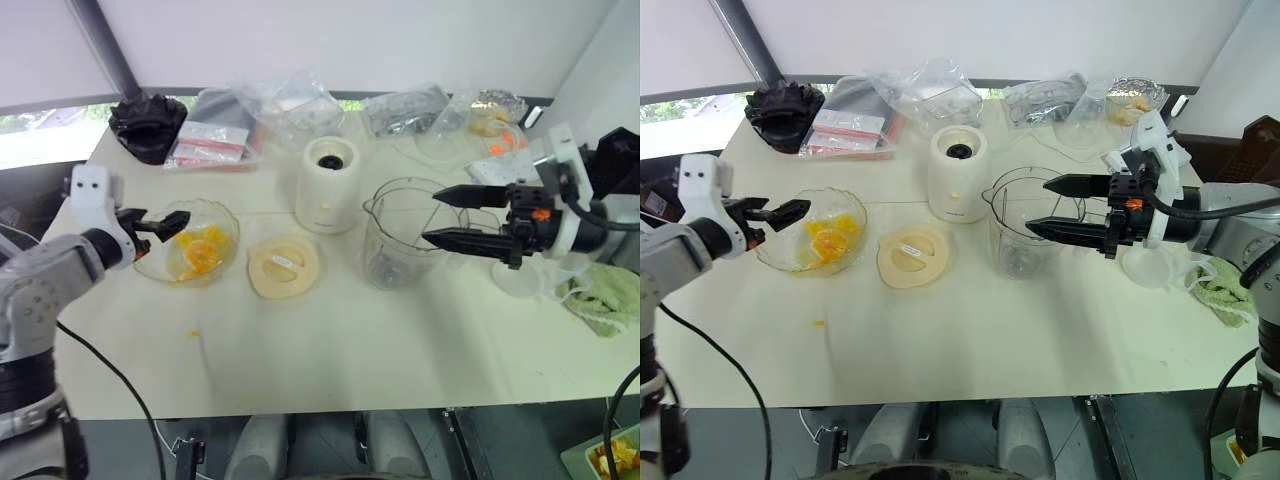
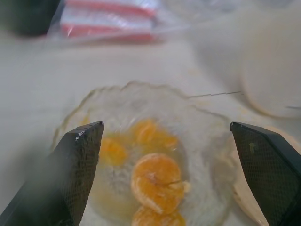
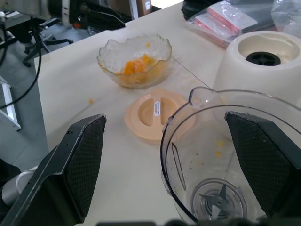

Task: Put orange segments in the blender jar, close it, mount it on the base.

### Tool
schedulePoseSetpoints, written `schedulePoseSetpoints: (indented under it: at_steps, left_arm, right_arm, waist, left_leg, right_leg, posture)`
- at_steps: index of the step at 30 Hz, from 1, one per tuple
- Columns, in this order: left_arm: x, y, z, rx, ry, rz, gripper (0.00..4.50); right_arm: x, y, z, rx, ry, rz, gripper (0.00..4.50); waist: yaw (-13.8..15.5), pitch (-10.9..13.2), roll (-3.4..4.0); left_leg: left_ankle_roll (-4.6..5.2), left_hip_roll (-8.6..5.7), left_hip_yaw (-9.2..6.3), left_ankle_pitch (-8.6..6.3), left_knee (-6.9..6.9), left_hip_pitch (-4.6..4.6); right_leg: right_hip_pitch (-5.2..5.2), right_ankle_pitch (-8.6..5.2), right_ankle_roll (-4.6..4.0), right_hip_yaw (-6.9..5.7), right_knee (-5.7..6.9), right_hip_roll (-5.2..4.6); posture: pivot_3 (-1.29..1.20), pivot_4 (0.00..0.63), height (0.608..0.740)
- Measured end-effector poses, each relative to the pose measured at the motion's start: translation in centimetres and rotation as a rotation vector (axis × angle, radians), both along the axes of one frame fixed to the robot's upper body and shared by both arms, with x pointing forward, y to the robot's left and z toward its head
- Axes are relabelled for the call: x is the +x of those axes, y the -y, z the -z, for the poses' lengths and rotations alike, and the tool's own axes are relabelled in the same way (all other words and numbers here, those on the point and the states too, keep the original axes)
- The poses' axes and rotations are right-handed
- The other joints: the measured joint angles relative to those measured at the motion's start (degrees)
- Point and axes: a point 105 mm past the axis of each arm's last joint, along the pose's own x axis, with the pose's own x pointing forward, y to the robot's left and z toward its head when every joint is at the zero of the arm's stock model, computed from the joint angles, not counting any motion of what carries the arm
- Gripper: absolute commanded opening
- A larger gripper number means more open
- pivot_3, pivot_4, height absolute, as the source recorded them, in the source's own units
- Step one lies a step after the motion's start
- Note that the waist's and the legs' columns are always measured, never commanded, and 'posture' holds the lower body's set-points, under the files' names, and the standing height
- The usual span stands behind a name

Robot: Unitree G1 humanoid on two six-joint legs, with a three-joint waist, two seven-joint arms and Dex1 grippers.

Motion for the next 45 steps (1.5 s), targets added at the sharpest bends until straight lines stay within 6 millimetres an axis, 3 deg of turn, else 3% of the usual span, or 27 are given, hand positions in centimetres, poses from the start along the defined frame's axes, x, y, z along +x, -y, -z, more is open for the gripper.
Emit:
schedulePoseSetpoints:
  at_steps: [14,22,27,31,37,42,45]
  left_arm:
    - [2.2,-0.2,6.8,-0.193,-0.247,-0.243,4.5]
    - [4.7,-1.2,6.7,-0.243,-0.198,-0.288,4.5]
    - [5.9,-0.8,6.9,-0.215,-0.247,-0.246,4.5]
    - [6.6,0.6,8.1,-0.165,-0.343,-0.147,4.5]
    - [7.8,-0.2,2.7,0.02,-0.281,-0.028,4.5]
    - [6.7,1.2,3.2,0.048,-0.392,0.07,4.5]
    - [6.0,1.6,2.5,0.043,-0.42,0.094,4.5]
  right_arm:
    - [-0.2,0.2,-0.1,-0.008,-0.005,-0.001,4.22]
    - [-0.2,0.5,-0.2,-0.006,0.002,0.016,4.22]
    - [-0.1,0.7,-0.5,-0.003,0.017,0.037,4.22]
    - [-0.1,0.7,-0.5,-0.005,0.024,0.043,4.22]
    - [0.0,0.4,-0.2,0.008,0.026,0.053,4.22]
    - [0.1,0.1,0.2,0.022,0.024,0.057,4.22]
    - [0.0,-0.1,0.3,0.019,0.027,0.059,4.22]
  waist:
    - [0.2,0.0,-0.04]
    - [0.4,-0.1,0.09]
    - [0.4,-0.1,0.09]
    - [0.1,0.0,-0.1]
    - [-0.4,0.1,-0.32]
    - [-0.3,0.1,-0.36]
    - [-0.3,0.1,-0.36]
  left_leg:
    - [-0.04,-0.07,-0.02,0.02,0.04,0.01]
    - [-0.14,-0.12,-0.05,0.08,0.1,0.14]
    - [-0.14,-0.16,-0.06,0.08,0.18,0.13]
    - [-0.13,-0.18,-0.04,0.08,0.17,0.01]
    - [-0.14,-0.13,-0.03,0.08,-0.09,0.0]
    - [-0.14,-0.09,-0.06,0.08,-0.08,-0.03]
    - [-0.13,-0.05,-0.07,0.08,-0.07,-0.03]
  right_leg:
    - [-0.01,0.01,-0.01,-0.02,0.09,0.0]
    - [0.14,0.01,-0.04,-0.02,0.22,-0.03]
    - [0.17,0.02,-0.02,-0.03,0.25,-0.03]
    - [0.02,0.05,0.04,-0.03,0.22,0.0]
    - [-0.11,0.08,0.09,-0.04,0.22,-0.02]
    - [-0.12,0.08,0.1,-0.05,0.22,-0.04]
    - [-0.12,0.08,0.1,-0.05,0.22,-0.04]
  posture:
    - [0.0,0.15,0.74]
    - [0.0,0.15,0.74]
    - [0.0,0.15,0.74]
    - [0.0,0.15,0.74]
    - [0.0,0.15,0.74]
    - [0.0,0.15,0.74]
    - [0.0,0.15,0.74]
